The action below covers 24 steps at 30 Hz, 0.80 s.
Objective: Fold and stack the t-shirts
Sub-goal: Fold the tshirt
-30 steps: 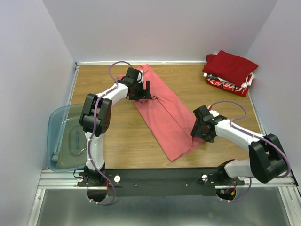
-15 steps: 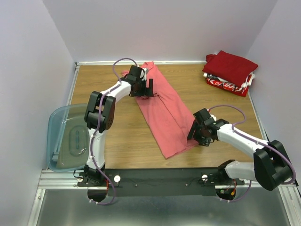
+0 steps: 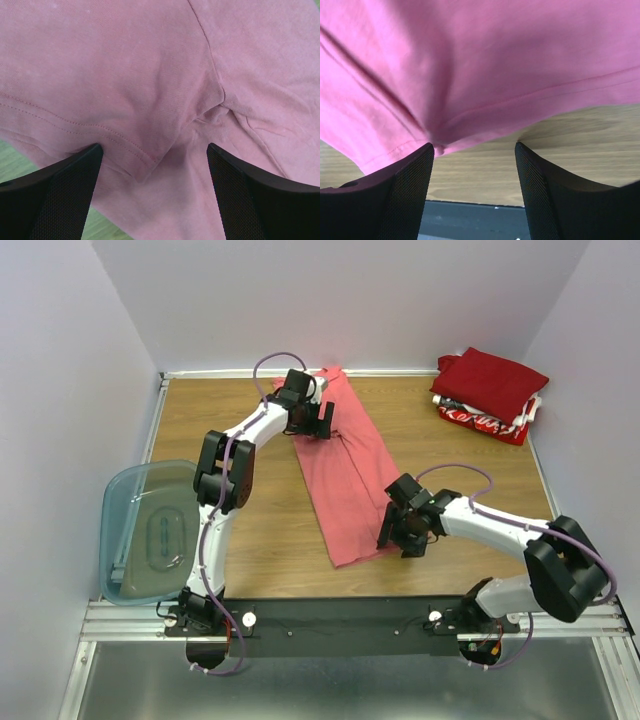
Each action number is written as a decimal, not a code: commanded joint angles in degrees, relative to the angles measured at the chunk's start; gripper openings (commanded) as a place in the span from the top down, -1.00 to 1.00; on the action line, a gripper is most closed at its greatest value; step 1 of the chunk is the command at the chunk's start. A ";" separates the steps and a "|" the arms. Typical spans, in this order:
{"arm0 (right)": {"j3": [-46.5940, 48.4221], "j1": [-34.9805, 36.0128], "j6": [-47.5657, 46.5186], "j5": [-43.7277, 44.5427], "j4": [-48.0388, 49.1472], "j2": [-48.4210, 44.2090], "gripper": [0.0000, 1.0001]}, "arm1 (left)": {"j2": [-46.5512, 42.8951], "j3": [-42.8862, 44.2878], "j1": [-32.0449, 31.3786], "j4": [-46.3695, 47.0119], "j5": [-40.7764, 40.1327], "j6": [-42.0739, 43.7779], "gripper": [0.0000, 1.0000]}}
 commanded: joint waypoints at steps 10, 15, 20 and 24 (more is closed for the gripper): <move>7.98 3.11 2.75 9.25 -14.16 -0.10 -0.51 | -1.19 0.10 -1.09 -4.76 -4.25 2.32 -0.87; 12.38 0.22 0.47 16.18 -14.61 0.50 -0.53 | -3.56 0.28 -1.09 -5.11 -4.51 0.04 -0.87; 15.11 -2.07 -4.54 19.90 -8.74 4.46 -0.54 | -6.03 -1.92 -1.09 -3.44 -3.37 -2.17 -0.87; 14.32 -5.06 -8.32 19.72 -3.72 7.36 -0.54 | -6.12 -2.54 -1.09 -3.00 -2.84 -3.13 -0.87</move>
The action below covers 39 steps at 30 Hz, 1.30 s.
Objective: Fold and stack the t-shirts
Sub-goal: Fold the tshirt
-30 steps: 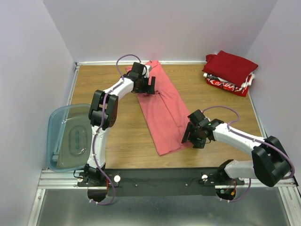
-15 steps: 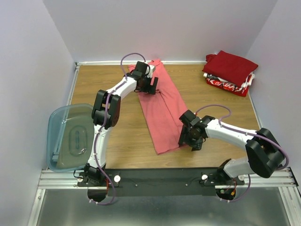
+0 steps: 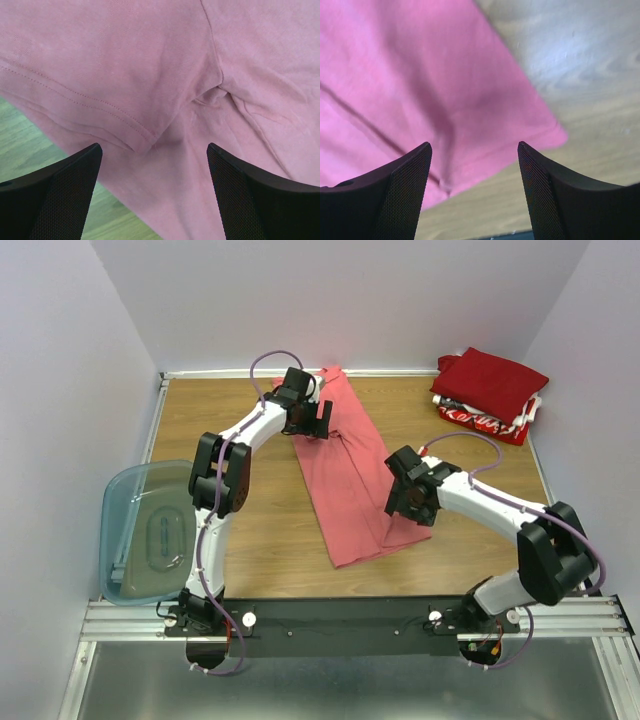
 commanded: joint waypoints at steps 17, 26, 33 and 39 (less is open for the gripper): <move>-18.22 -2.03 -1.63 -9.65 11.87 -1.59 -0.49 | 0.06 -3.93 -0.35 4.12 0.74 -2.38 -0.87; -24.56 1.84 7.34 -15.02 10.11 -10.64 -0.46 | -2.49 -9.47 -0.26 5.97 0.65 -1.23 -0.87; -22.89 3.94 8.13 -15.46 8.88 -9.68 -0.45 | -2.23 -9.38 -0.26 6.93 2.94 0.09 -0.87; -21.49 6.76 10.41 -15.29 8.88 -8.89 -0.45 | -1.52 -8.06 -0.26 6.93 4.17 0.70 -0.87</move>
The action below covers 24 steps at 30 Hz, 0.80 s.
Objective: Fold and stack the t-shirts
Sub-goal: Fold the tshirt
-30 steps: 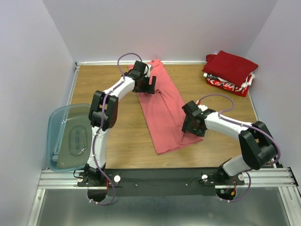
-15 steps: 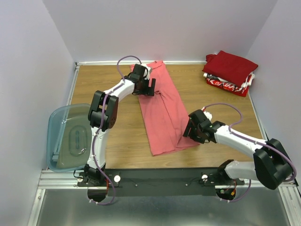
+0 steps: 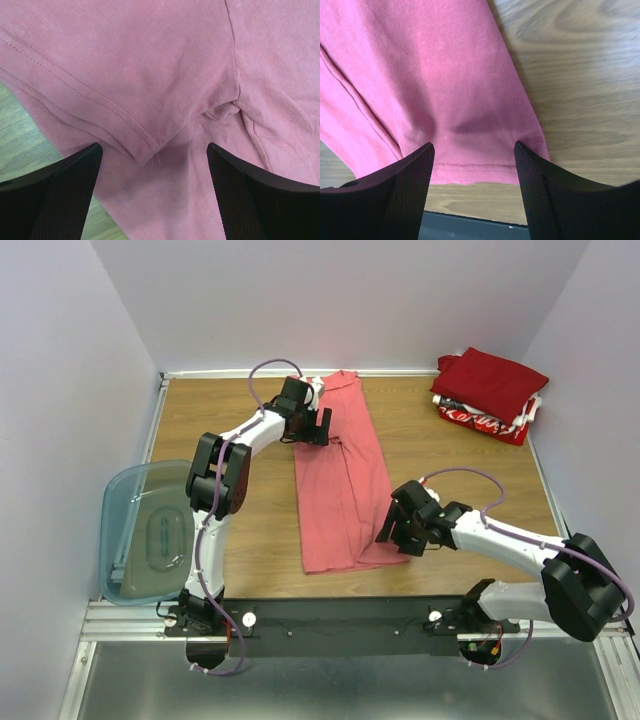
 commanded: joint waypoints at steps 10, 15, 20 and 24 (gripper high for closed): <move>6.00 2.13 1.36 3.53 -14.25 0.28 -0.47 | -9.14 -1.28 -0.35 -1.53 -0.91 0.44 -0.89; 12.94 2.04 0.66 9.08 -21.62 0.90 -0.47 | -21.00 -9.19 -0.43 0.14 -5.66 -2.63 -0.90; 13.14 1.87 0.92 11.19 -26.82 0.55 -0.47 | -34.80 -22.71 -1.49 0.06 -8.12 -8.59 -0.91; 9.45 1.69 2.15 9.17 -27.35 -1.65 -0.42 | -43.86 -34.67 -5.00 0.14 -8.12 -14.67 -0.90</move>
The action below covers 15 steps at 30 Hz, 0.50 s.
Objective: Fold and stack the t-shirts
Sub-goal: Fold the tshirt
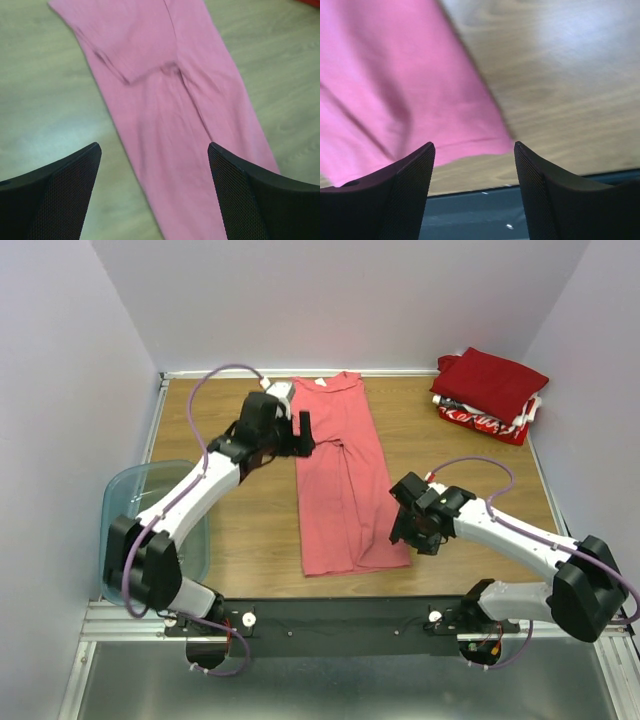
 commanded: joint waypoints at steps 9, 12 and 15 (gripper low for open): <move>-4.58 -0.69 -6.52 -0.92 -4.60 -1.11 -0.25 | -19.25 -25.27 -13.48 -5.11 -3.76 -22.53 -0.90; -5.63 -0.70 -8.63 -1.88 -4.16 -0.84 -0.22 | -19.96 -26.68 -17.61 -7.31 -4.90 -28.77 -0.90; -6.78 -0.87 -9.86 -2.41 -2.67 -2.42 -0.18 | -20.67 -25.72 -23.24 -10.39 -8.50 -34.48 -0.89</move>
